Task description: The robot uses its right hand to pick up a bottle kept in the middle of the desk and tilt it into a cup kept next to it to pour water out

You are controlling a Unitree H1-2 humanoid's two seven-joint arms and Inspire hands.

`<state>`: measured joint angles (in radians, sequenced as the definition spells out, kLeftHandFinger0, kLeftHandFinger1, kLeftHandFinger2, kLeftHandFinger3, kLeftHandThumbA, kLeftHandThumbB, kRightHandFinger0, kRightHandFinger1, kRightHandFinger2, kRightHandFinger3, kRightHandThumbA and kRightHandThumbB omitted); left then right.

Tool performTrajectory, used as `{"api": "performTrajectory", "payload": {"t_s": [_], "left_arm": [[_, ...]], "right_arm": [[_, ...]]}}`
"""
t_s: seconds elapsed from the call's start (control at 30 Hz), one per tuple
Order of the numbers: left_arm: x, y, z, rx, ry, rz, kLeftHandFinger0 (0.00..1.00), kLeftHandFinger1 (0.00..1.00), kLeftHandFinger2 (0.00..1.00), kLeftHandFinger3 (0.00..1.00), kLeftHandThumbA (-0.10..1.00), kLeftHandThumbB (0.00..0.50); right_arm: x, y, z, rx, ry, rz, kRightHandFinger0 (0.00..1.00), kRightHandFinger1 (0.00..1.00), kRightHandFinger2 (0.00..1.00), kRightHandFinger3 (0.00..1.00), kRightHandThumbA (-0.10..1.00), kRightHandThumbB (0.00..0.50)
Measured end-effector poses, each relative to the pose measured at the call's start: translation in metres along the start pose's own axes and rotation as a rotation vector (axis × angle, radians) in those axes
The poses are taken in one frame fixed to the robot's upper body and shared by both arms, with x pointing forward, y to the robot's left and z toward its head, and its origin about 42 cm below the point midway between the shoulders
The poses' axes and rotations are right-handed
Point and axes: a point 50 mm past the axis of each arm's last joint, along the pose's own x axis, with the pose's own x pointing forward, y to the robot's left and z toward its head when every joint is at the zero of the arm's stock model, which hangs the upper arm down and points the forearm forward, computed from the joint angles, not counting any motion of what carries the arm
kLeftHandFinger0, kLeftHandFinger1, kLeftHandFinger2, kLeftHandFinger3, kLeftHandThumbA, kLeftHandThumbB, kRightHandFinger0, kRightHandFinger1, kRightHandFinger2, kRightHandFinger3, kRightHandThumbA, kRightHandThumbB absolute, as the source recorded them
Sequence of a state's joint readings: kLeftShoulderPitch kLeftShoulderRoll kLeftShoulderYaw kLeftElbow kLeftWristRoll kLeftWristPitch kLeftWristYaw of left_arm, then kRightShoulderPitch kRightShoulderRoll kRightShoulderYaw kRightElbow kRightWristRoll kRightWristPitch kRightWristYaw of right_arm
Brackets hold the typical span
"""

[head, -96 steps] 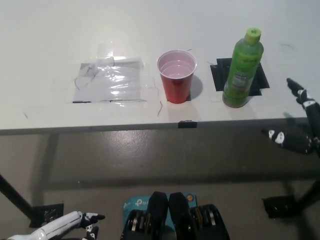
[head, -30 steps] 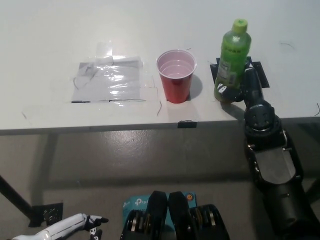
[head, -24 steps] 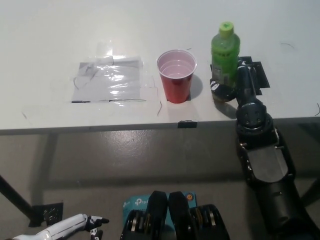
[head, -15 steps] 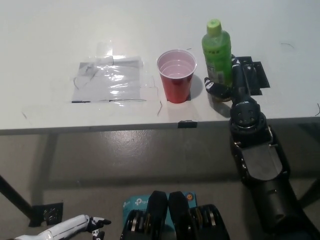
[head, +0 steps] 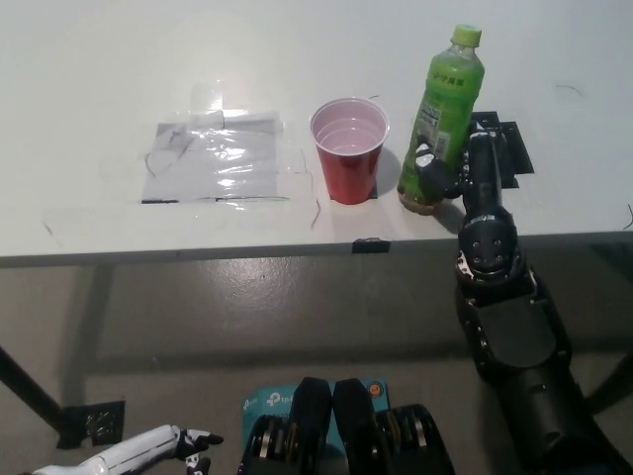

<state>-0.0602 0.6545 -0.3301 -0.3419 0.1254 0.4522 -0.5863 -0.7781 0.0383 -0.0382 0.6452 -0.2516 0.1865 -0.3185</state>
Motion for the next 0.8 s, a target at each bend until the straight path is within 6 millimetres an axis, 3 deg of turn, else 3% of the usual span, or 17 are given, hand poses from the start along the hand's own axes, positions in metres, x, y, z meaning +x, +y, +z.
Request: {"api": "performTrajectory", "payload": {"t_s": [0.3,0.4,0.5,0.6,0.77,0.8], "left_arm": [[0.001,0.003,0.002,0.009,-0.002,0.004,1.0,1.0,1.0,1.0,1.0,0.427],[0.001,0.006,0.003,0.015,-0.004,0.001,1.0,1.0,1.0,1.0,1.0,0.416],[0.001,0.007,0.004,0.017,-0.005,-0.002,1.0,1.0,1.0,1.0,1.0,0.423],[0.001,0.008,0.004,0.018,-0.005,-0.006,1.0,1.0,1.0,1.0,1.0,0.425],[0.0,0.008,0.004,0.018,-0.003,-0.014,1.0,1.0,1.0,1.0,1.0,0.429],[0.0,0.008,0.004,0.018,-0.003,-0.014,1.0,1.0,1.0,1.0,1.0,0.434]], "right_arm": [[0.004,-0.013,0.0,-0.104,-0.13,-0.024,0.0,0.0,0.0,0.14,-0.1,0.012],[0.007,-0.026,0.002,-0.213,-0.201,-0.025,0.0,0.0,0.03,0.15,-0.1,0.015],[0.012,-0.042,0.002,-0.357,-0.269,-0.023,0.0,0.0,0.16,0.14,-0.1,0.007],[0.016,-0.061,0.001,-0.497,-0.352,-0.014,0.0,0.0,0.16,0.14,-0.1,0.044],[0.02,-0.087,0.001,-0.683,-0.442,0.003,0.0,0.02,0.2,0.18,-0.1,0.047],[0.02,-0.09,0.001,-0.716,-0.46,0.008,0.0,0.0,0.18,0.19,-0.1,0.07]]}}
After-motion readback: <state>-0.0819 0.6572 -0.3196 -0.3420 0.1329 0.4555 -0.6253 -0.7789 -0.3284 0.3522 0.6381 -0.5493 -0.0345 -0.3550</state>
